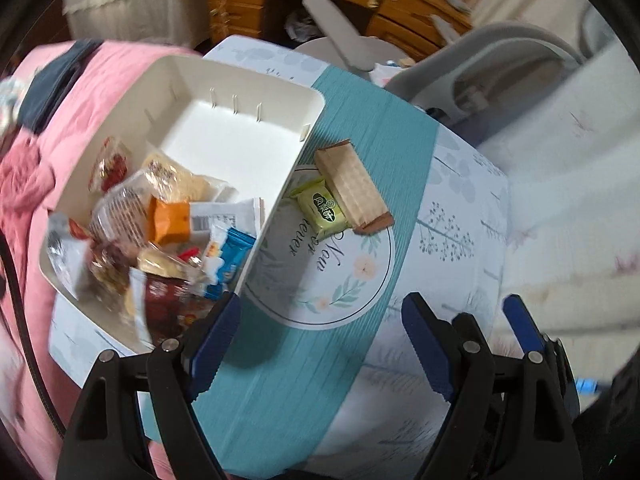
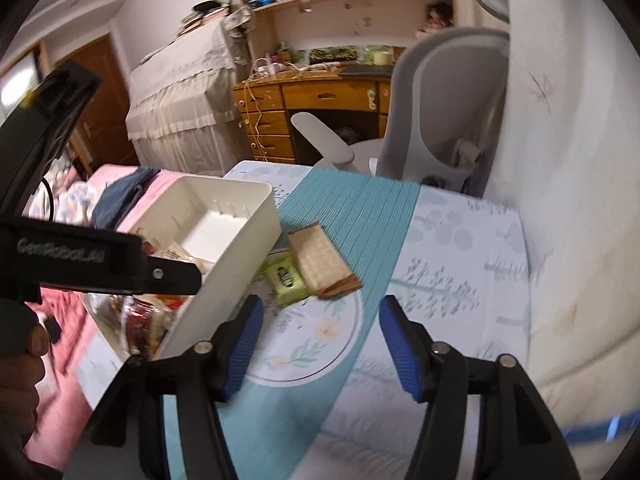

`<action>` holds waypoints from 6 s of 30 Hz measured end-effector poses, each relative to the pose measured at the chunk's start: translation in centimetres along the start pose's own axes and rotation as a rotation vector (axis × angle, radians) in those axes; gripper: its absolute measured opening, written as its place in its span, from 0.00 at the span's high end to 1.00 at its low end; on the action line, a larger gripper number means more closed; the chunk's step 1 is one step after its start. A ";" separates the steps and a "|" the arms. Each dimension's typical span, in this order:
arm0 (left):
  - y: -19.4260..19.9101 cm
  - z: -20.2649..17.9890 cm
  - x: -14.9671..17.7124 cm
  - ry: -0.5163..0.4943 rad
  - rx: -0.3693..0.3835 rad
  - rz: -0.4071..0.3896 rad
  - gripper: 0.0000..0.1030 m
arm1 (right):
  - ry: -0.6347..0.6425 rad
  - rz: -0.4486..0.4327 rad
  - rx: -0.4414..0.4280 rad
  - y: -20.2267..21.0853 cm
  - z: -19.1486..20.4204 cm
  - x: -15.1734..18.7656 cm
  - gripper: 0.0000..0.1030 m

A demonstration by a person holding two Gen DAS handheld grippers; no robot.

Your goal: Organize snacks

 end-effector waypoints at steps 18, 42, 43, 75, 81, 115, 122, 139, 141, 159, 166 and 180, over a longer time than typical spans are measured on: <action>-10.5 -2.2 -2.4 0.285 -0.218 0.042 0.30 | 0.158 -0.023 -0.085 -9.0 -5.1 0.4 0.37; -17.6 -3.6 -4.6 0.318 -0.340 0.038 0.50 | 0.193 0.009 -0.190 -14.1 -6.4 2.6 0.35; -17.8 -3.6 -4.7 0.320 -0.339 0.041 0.50 | 0.190 0.010 -0.192 -14.2 -6.4 2.7 0.35; -11.8 -3.3 -2.9 0.140 -0.186 0.100 0.65 | 0.245 -0.004 -0.151 -15.9 -5.4 1.8 0.35; -8.5 -2.9 -3.1 0.106 -0.141 0.055 0.65 | 0.269 -0.007 -0.159 -16.6 -4.7 0.9 0.35; 1.6 6.0 -1.7 0.187 -0.027 -0.051 0.65 | 0.227 0.321 -0.001 -19.4 0.4 2.3 0.46; 3.3 7.4 -0.8 0.041 0.003 -0.035 0.65 | -0.030 0.428 -0.001 -16.6 -0.7 4.0 0.46; 6.8 13.7 -2.9 -0.334 0.123 0.026 0.65 | -0.617 0.384 0.079 -7.0 2.7 6.6 0.47; 7.4 14.6 -3.6 -0.375 0.133 0.011 0.65 | -0.655 0.349 0.087 -6.2 4.0 6.2 0.47; 4.9 18.6 -8.7 -0.532 0.135 0.016 0.65 | -0.697 0.099 0.121 -4.8 13.8 1.2 0.47; 4.1 18.7 -10.4 -0.493 0.168 0.012 0.61 | -0.617 0.092 0.114 -5.7 17.1 -0.8 0.47; 5.2 21.1 -8.5 -0.412 0.127 -0.049 0.29 | -0.525 0.104 0.124 -3.7 18.9 -1.3 0.26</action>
Point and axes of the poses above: each gripper's, at about its wrist camera, not at the fingertips, and y roughly against the way its jaws point, z to its left, x to its underside, the point moved 3 cm from there along -y, roughly the way its jaws point, and after that the axes turned 2 degrees about -x, right-handed, at the moved point
